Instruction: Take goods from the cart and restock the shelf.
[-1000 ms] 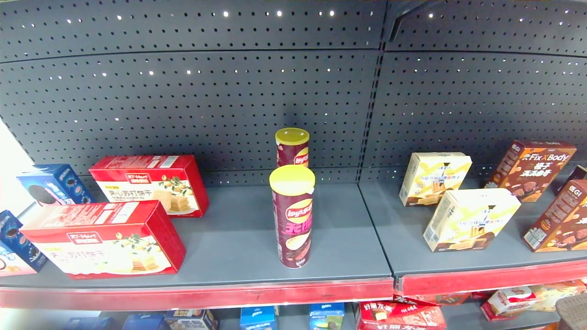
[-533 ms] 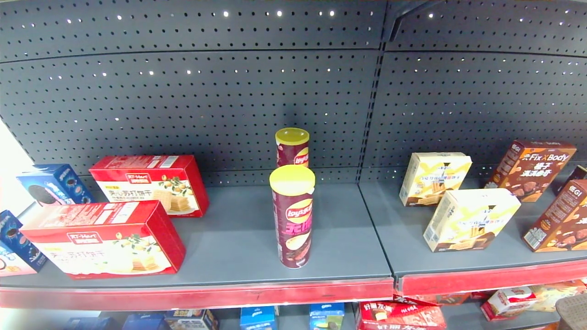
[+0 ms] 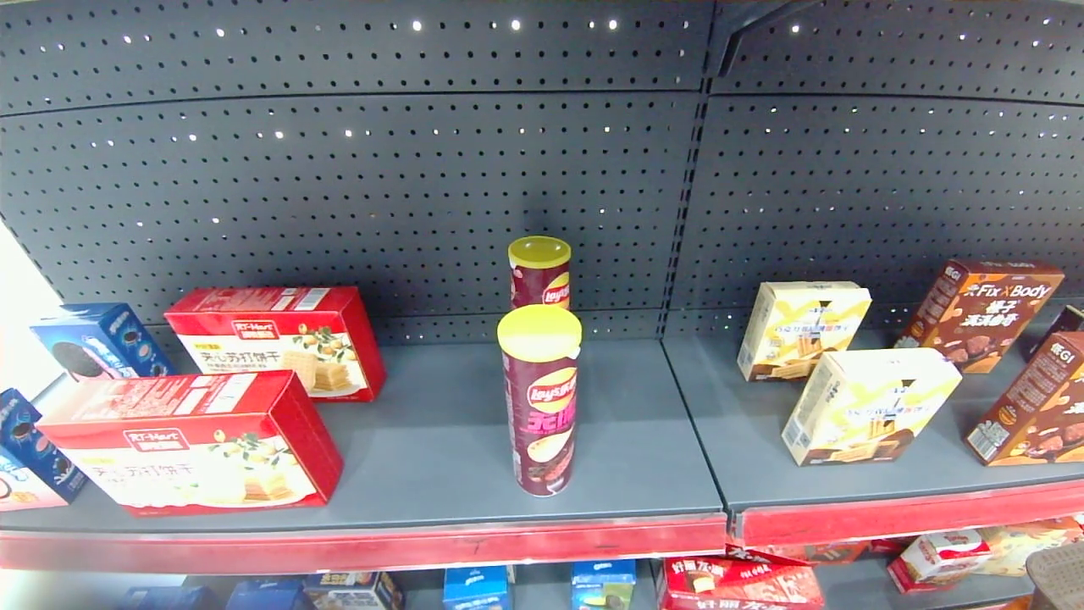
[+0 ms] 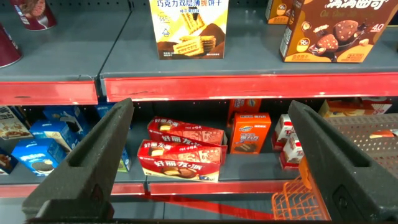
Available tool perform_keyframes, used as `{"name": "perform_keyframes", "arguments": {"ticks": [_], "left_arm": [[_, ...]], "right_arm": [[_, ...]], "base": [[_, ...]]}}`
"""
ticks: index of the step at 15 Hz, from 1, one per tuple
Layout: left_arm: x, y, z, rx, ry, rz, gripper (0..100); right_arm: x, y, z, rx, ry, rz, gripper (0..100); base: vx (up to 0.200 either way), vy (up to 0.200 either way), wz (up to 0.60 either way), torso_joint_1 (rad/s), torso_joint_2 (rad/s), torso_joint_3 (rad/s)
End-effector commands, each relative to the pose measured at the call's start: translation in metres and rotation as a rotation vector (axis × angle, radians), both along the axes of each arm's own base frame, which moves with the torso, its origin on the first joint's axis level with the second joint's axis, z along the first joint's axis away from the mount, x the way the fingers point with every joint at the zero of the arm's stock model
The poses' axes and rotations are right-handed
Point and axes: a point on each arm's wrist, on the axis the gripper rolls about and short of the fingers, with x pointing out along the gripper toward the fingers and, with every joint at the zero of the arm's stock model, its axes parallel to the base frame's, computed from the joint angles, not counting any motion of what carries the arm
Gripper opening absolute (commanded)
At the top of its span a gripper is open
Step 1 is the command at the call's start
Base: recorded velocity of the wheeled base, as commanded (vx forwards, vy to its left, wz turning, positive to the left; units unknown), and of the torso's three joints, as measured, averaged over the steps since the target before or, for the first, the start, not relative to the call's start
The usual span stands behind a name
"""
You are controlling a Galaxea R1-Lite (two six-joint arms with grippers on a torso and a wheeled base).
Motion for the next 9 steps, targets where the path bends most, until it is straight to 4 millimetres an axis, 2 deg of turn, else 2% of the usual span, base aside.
{"name": "perform_keyframes", "arguments": {"ticks": [1,9], "left_arm": [[0.0004,0.0,-0.0004,-0.001,0.005,0.001,100],[0.0004,0.0001,0.0003,-0.001,-0.002,0.004,100]], "right_arm": [[0.0,0.0,0.0001,0.0,-0.001,0.001,100],[0.0,0.0,-0.0001,0.0,0.001,0.001,100]], "base": [[0.0,0.0,0.0,0.0,0.0,0.0],[0.0,0.0,0.0,0.0,0.0,0.0]]}}
